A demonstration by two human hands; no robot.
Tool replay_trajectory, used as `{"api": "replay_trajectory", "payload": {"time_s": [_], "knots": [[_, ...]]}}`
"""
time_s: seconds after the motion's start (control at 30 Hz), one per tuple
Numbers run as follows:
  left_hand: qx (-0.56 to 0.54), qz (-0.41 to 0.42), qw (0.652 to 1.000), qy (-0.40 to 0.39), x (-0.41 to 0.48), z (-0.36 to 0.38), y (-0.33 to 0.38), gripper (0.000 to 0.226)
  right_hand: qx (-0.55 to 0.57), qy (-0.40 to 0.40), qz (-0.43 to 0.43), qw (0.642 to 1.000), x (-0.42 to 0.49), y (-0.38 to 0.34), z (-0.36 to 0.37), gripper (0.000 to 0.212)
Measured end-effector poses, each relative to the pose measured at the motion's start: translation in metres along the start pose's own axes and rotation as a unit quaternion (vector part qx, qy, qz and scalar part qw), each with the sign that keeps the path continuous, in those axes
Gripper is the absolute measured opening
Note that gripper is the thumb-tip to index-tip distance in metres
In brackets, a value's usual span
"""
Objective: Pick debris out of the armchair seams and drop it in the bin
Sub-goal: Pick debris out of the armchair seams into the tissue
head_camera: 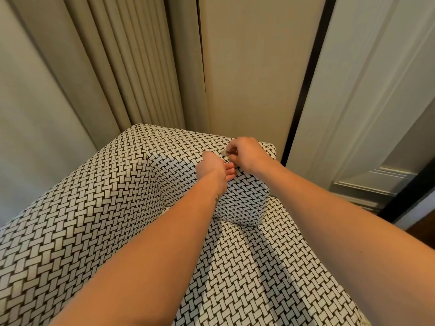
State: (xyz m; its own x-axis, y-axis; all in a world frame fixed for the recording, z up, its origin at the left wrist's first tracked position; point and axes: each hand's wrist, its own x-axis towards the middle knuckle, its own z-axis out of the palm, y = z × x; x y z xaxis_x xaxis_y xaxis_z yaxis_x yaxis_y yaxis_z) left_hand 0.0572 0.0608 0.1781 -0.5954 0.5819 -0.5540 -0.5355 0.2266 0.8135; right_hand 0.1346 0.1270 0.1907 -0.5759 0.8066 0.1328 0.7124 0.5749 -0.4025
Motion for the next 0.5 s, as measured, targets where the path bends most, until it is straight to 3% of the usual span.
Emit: {"api": "replay_trajectory", "payload": {"time_s": [0.27,0.37,0.43,0.5], "knots": [[0.024,-0.009,0.998,-0.059,-0.002,-0.008,0.005,0.046,-0.048,-0.024,0.021,0.998,0.004,-0.002,-0.003,0.008],[0.028,-0.015,0.997,-0.076,-0.002,-0.01,0.007,0.048,-0.035,-0.016,0.031,0.999,0.003,0.001,-0.005,0.017],[0.027,-0.018,0.996,-0.083,-0.002,-0.01,0.008,0.05,-0.008,0.013,0.028,0.999,0.004,0.002,-0.005,0.012],[0.029,-0.018,0.996,-0.086,0.0,-0.01,0.007,0.053,0.016,0.034,0.015,0.999,0.006,0.001,-0.004,0.025]]}}
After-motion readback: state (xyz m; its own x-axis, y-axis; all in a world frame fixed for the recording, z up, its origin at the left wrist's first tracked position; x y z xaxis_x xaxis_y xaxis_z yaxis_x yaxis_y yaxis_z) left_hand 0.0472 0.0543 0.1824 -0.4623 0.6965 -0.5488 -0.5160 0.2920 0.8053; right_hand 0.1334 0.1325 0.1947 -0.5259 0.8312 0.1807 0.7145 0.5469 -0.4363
